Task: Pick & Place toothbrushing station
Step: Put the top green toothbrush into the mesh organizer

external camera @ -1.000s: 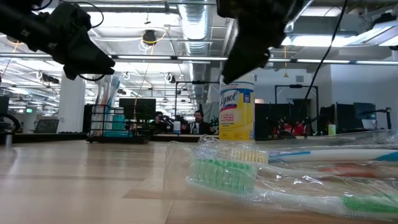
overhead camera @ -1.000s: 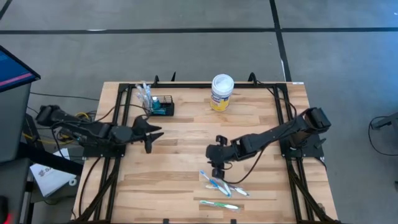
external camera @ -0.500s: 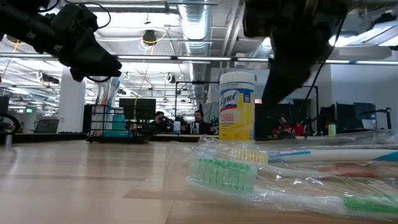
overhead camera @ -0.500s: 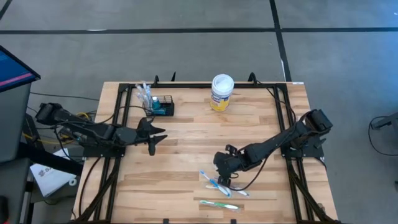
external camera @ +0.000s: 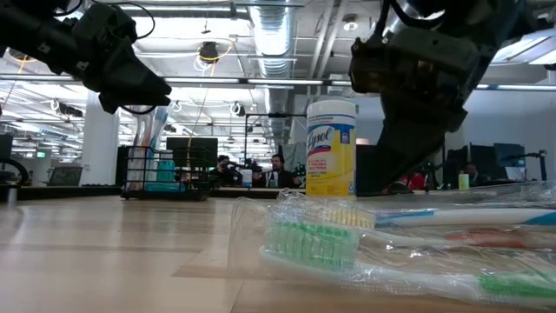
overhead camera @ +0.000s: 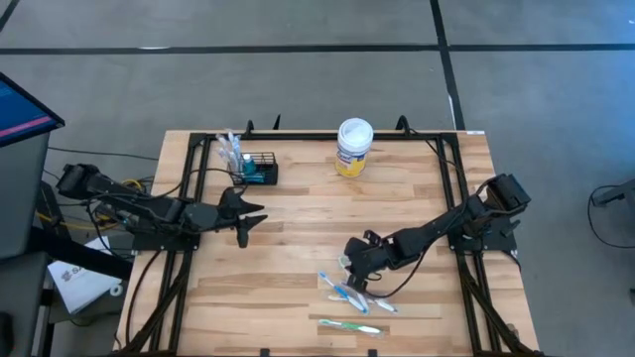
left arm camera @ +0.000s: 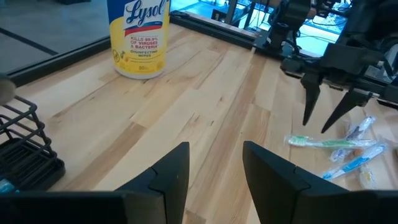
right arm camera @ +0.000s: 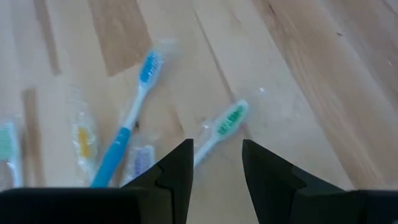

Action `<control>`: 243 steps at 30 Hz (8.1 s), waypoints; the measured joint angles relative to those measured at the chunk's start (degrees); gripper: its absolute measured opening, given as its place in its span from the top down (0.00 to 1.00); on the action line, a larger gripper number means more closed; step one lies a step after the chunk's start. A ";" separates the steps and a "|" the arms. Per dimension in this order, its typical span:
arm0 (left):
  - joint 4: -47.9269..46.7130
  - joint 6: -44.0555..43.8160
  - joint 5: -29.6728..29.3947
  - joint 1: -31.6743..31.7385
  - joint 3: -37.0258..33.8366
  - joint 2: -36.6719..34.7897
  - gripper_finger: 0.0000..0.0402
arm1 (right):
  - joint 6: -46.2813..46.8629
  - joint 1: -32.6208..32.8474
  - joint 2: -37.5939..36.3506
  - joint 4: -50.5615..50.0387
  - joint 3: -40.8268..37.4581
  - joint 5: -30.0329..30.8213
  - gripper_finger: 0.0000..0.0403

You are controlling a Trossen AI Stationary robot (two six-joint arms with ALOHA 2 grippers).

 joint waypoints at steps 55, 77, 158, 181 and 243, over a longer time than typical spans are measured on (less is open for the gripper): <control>0.18 -0.03 0.02 0.00 -0.13 -0.02 0.64 | -4.58 -1.96 2.22 14.85 -3.87 -3.07 1.00; 14.86 11.98 5.97 0.00 -0.13 0.00 0.64 | -26.22 -6.11 -7.05 38.03 -3.87 3.33 1.00; 63.84 25.35 21.96 5.86 14.60 43.19 0.98 | -43.58 -13.17 -7.04 60.45 -3.74 -0.80 1.00; 41.05 23.05 8.58 5.85 9.93 26.38 0.99 | -46.31 -13.15 -8.15 58.33 -3.85 1.45 0.72; 24.43 21.42 -7.10 35.56 9.51 17.58 0.99 | -45.68 -11.95 -8.22 54.29 -3.83 1.43 0.72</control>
